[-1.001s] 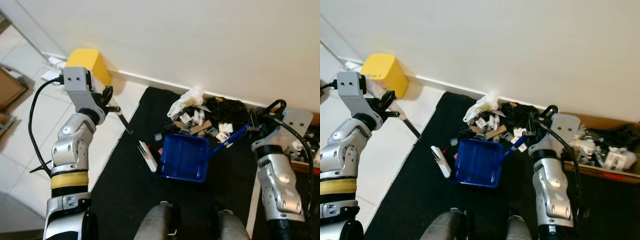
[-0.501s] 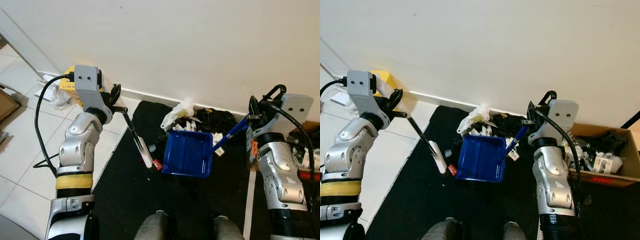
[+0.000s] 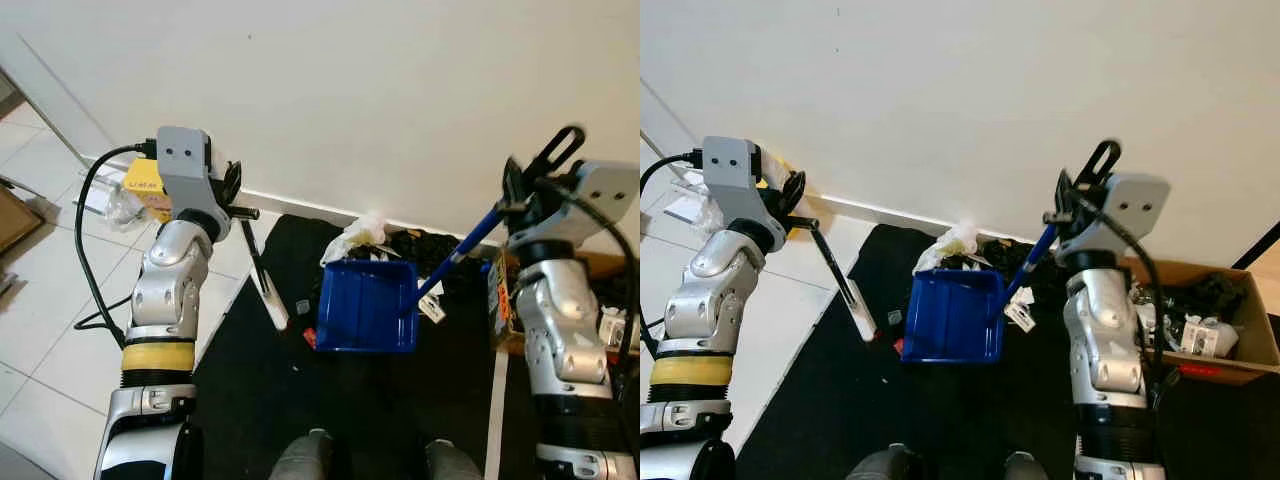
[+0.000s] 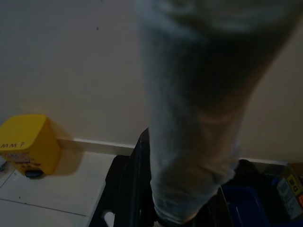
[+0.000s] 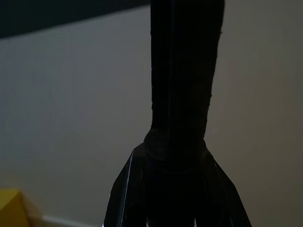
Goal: Sweep floor
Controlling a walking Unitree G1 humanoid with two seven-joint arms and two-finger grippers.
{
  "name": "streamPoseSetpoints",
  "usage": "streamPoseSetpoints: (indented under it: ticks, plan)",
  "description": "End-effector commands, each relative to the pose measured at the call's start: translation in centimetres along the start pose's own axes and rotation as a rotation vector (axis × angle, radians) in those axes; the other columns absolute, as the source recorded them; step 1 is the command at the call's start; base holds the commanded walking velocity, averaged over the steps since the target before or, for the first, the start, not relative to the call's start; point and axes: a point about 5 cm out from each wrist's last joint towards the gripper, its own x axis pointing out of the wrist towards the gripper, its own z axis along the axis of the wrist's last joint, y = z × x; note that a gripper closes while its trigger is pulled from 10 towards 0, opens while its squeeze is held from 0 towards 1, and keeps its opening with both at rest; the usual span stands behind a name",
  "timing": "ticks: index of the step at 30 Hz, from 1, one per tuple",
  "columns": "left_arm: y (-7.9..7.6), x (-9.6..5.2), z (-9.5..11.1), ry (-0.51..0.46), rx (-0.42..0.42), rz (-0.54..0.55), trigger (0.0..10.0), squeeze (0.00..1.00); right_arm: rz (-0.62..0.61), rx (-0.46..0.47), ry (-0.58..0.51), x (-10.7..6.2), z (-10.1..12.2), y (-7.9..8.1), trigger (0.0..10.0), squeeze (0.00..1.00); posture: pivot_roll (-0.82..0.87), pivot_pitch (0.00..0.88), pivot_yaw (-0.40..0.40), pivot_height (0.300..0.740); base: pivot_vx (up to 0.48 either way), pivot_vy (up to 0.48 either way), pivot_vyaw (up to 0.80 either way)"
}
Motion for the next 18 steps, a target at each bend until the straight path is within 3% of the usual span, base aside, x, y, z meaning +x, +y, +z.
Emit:
streamPoseSetpoints:
  ticks: [1, 12, 18]
  plan:
    - [-0.20, 0.22, 1.10, -0.063, 0.020, -0.003, 10.0, 0.00, -0.011, 0.001, -0.048, 0.27, 0.62, -0.33, 10.0, 0.00, 0.09, 0.065, 0.086, 0.740, 0.000, 0.000, 0.00]
    - [-0.15, 0.29, 0.95, -0.069, 0.025, 0.000, 10.0, 0.00, -0.005, 0.003, -0.033, -0.20, 0.09, -0.26, 10.0, 0.00, 0.09, 0.070, 0.090, 0.740, 0.343, 0.000, 0.00]
    - [-0.21, 0.31, 0.93, -0.069, 0.024, -0.005, 10.0, 0.00, -0.003, 0.004, -0.027, -0.34, -0.12, -0.29, 10.0, 0.00, 0.09, 0.072, 0.091, 0.740, 0.480, 0.000, 0.00]
